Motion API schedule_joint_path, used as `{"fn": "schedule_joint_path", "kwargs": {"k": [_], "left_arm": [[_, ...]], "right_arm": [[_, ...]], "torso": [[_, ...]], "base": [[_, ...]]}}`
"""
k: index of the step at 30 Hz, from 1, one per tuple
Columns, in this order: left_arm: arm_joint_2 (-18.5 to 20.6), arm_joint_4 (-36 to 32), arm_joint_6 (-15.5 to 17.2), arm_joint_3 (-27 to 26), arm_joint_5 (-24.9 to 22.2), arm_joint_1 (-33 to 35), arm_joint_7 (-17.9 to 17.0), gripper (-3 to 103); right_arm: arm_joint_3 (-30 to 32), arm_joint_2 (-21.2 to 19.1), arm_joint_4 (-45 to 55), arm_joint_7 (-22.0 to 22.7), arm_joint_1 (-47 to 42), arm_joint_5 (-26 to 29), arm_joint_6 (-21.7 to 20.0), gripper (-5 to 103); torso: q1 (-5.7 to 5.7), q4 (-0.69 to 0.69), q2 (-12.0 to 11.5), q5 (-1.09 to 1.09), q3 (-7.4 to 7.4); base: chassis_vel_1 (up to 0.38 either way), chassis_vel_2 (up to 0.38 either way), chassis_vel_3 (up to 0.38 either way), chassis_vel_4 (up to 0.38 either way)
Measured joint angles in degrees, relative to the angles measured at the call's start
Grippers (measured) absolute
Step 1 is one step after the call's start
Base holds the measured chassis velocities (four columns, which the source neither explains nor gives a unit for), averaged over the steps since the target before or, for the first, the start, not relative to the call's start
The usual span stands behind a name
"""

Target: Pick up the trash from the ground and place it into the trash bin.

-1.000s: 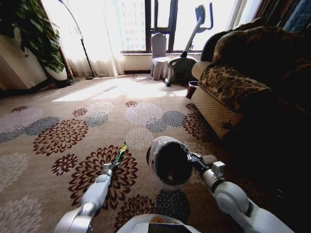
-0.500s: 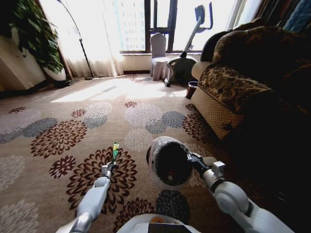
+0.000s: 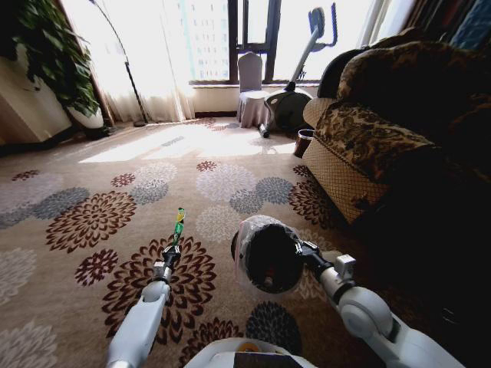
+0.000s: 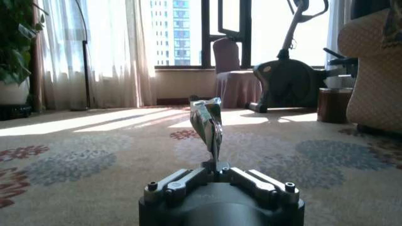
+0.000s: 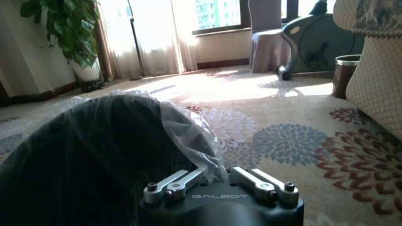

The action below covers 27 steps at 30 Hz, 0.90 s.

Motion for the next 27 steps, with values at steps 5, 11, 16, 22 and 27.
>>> {"fn": "schedule_joint_path", "kwargs": {"k": [5, 11, 16, 22, 27], "left_arm": [[1.47, -14.77, -0.63, -2.18, -4.9, 8.66, 3.3, 0], [3.12, -33.05, -0.68, -6.09, -9.17, 18.01, 7.38, 0], [3.24, -41.59, 0.59, -6.69, -10.08, 21.18, 9.07, 0], [3.04, -49.76, 3.07, -6.86, -9.77, 23.94, 7.86, 0], [2.27, -54.25, 4.77, -6.14, -8.4, 26.48, 6.83, 0]], "right_arm": [[0.0, 0.0, -0.01, 0.0, 0.0, 0.0, 0.0, 0], [0.0, 0.0, -0.01, 0.01, 0.0, 0.0, 0.0, 0], [0.01, 0.0, -0.01, 0.01, 0.0, 0.0, 0.0, 0], [0.01, 0.0, -0.01, 0.01, 0.0, 0.0, 0.0, 0], [0.0, 0.0, -0.01, 0.01, 0.0, 0.0, 0.0, 0]], "torso": [[0.0, 0.04, 0.0, 0.02, 0.0], [0.0, 0.04, 0.0, 0.01, 0.0], [0.0, 0.03, 0.01, 0.02, 0.0], [0.0, 0.03, 0.0, 0.01, 0.0], [0.0, 0.03, 0.0, 0.01, 0.0]], "base": [[0.0, 0.0, 0.0, 0.0], [0.0, 0.0, 0.0, 0.0], [0.0, 0.0, 0.0, 0.0], [0.0, 0.0, 0.0, 0.0], [0.0, 0.0, 0.0, 0.0]]}}
